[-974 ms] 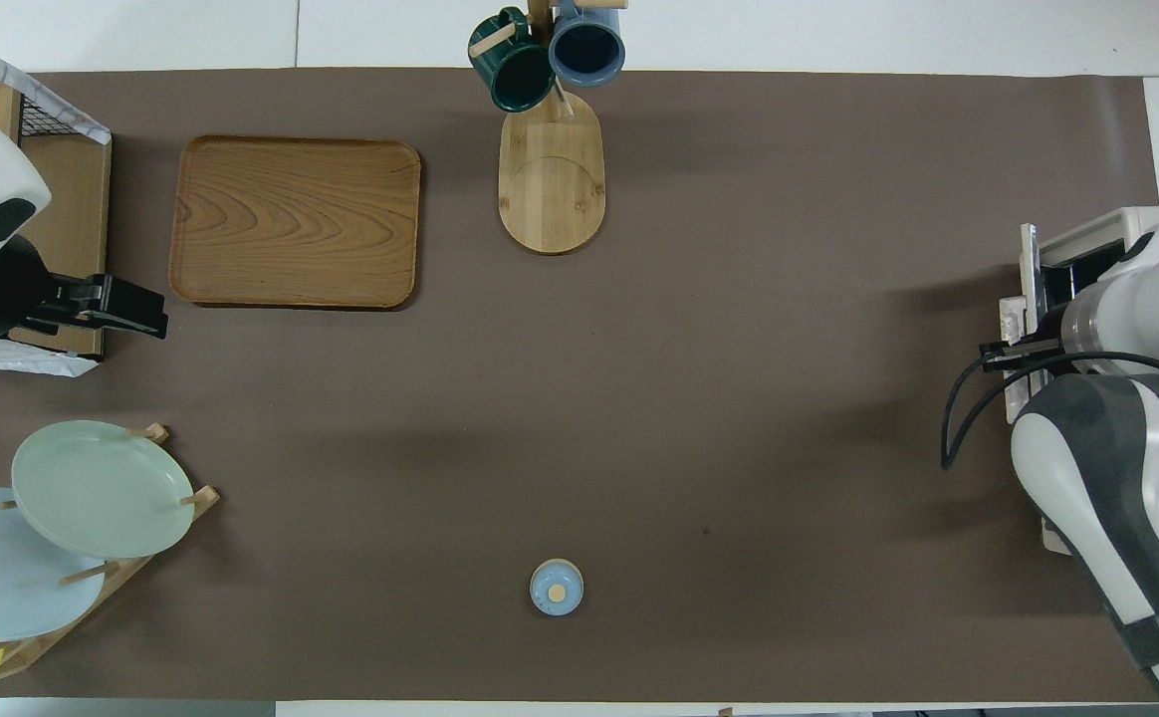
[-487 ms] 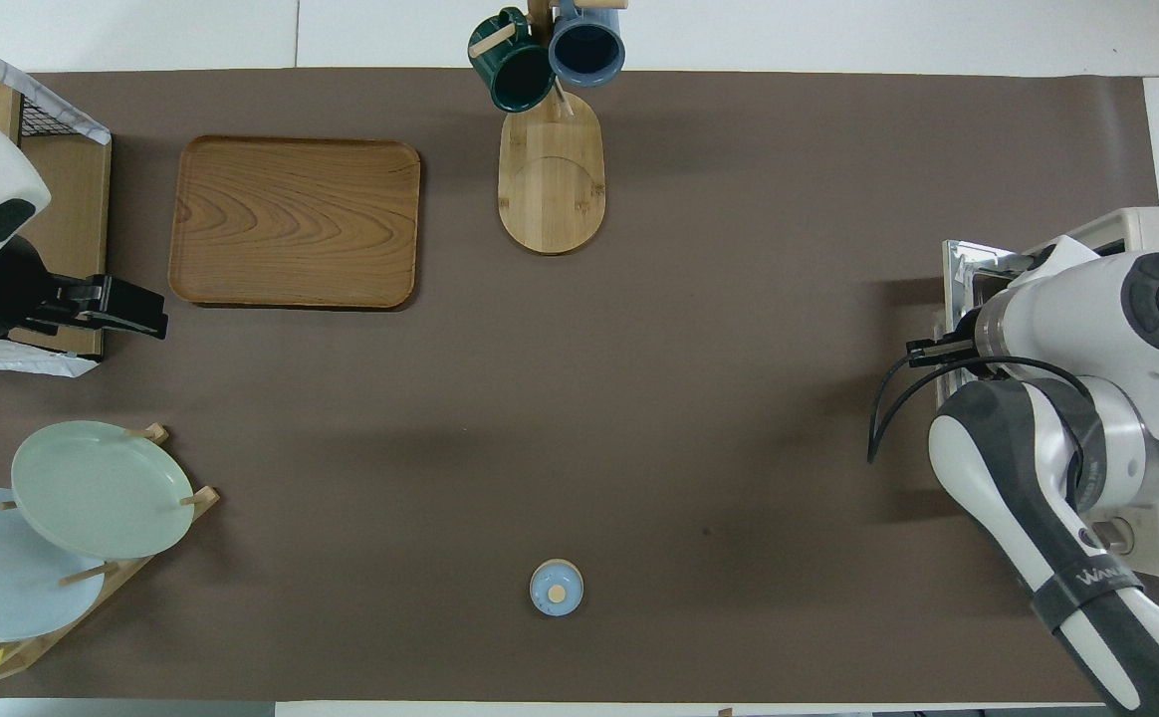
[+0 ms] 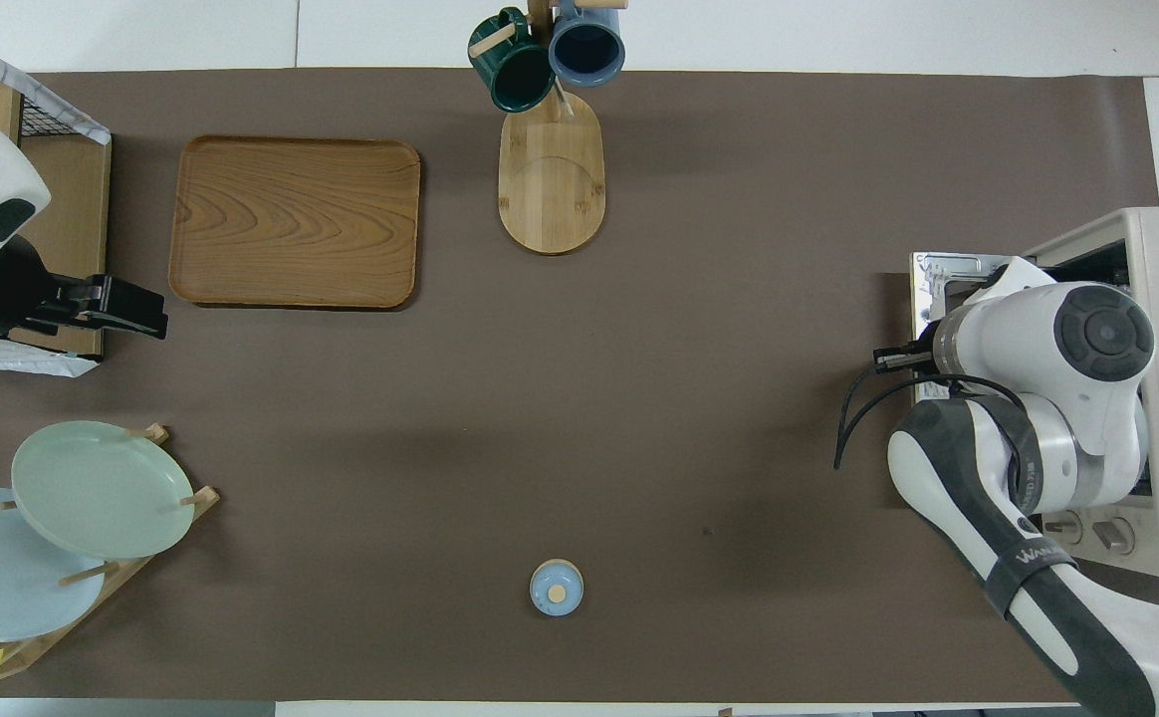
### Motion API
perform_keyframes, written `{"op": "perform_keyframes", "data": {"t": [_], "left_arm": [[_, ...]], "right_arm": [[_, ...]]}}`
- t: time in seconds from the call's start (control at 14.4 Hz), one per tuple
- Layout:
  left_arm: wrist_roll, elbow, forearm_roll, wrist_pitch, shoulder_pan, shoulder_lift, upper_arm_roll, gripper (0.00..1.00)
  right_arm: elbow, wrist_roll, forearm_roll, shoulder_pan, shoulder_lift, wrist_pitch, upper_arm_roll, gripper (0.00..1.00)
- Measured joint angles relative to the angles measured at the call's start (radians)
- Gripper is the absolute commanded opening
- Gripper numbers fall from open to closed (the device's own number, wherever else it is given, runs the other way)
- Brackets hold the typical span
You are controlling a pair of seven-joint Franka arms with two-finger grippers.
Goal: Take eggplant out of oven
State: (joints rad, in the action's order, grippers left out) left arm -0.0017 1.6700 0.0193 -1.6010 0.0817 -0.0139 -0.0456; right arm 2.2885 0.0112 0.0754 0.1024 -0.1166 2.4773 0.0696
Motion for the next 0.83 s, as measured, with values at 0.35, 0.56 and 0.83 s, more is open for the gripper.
{"op": "perform_keyframes", "data": {"t": [0.35, 0.56, 0.83], "left_arm": [[0.000, 0.000, 0.000, 0.000, 0.000, 0.000, 0.000, 1.00], [0.000, 0.000, 0.000, 0.000, 0.000, 0.000, 0.000, 1.00], [0.000, 0.000, 0.000, 0.000, 0.000, 0.000, 0.000, 1.00]], "right_arm": [[-0.002, -0.016, -0.030, -0.001, -0.026, 0.018, 0.003, 0.00], [-0.004, -0.016, -0.125, 0.007, -0.026, 0.018, 0.013, 0.00], [-0.039, -0.020, -0.191, 0.089, -0.022, 0.000, 0.016, 0.09]]}}
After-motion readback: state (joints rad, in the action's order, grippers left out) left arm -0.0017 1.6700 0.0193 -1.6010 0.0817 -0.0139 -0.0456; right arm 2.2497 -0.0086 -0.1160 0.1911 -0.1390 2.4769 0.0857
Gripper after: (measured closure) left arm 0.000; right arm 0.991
